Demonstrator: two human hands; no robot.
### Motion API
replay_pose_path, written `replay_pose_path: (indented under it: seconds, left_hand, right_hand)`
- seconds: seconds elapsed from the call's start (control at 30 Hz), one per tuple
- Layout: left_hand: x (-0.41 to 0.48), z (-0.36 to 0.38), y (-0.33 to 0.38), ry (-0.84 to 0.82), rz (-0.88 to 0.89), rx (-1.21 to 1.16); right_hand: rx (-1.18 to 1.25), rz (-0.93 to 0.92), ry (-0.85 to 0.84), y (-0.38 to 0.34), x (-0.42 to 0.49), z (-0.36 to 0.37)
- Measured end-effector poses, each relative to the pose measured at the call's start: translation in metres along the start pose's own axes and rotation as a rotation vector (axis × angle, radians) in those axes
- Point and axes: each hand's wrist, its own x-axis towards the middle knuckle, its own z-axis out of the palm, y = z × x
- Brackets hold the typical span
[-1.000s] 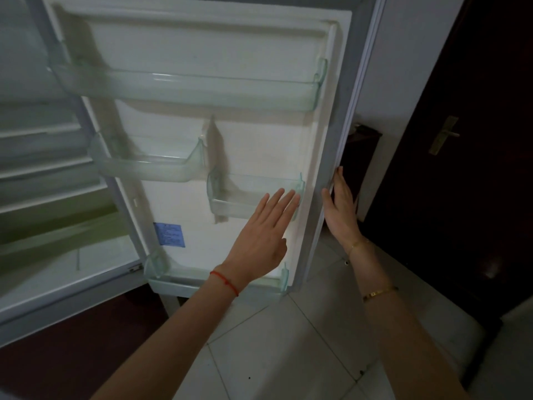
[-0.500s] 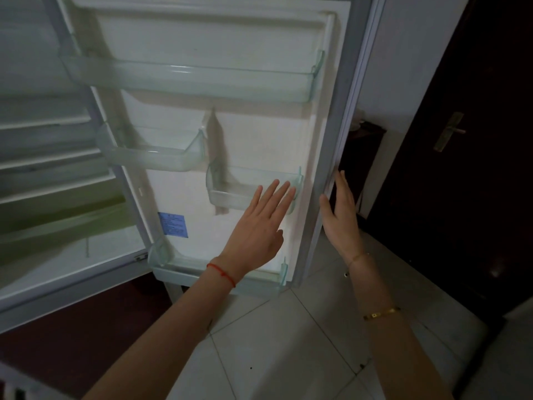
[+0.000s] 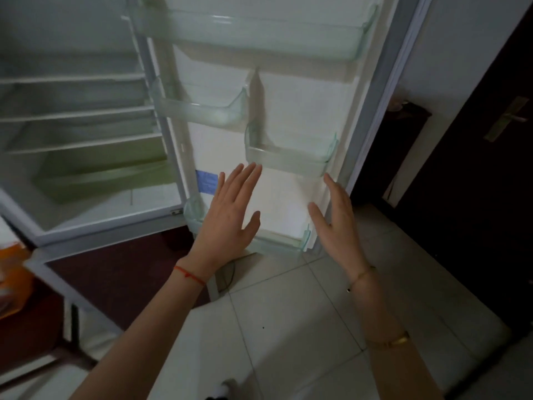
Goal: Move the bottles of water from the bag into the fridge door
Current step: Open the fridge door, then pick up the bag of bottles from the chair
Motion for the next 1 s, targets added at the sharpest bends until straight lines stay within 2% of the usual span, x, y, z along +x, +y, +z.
replay_pose_path:
  seconds: [0.23, 0.67, 1.0]
  left_hand:
    - [-0.076, -0.046, -0.028, -0.016, -0.184, -0.019]
    - [-0.204, -0.129, -0.048, 0.165, -0.543, 0.056]
    - [-0.284, -0.191, -0.081, 0.223, -0.719, 0.113]
  right_hand:
    - [0.043, -0.072, -0.195, -0.035, -0.034, 0.044]
    - [0.131, -0.188, -0.524, -0.097, -0.081, 0.136]
    - [0.163, -0.250, -0.692, -0.159, -0.112, 0.218]
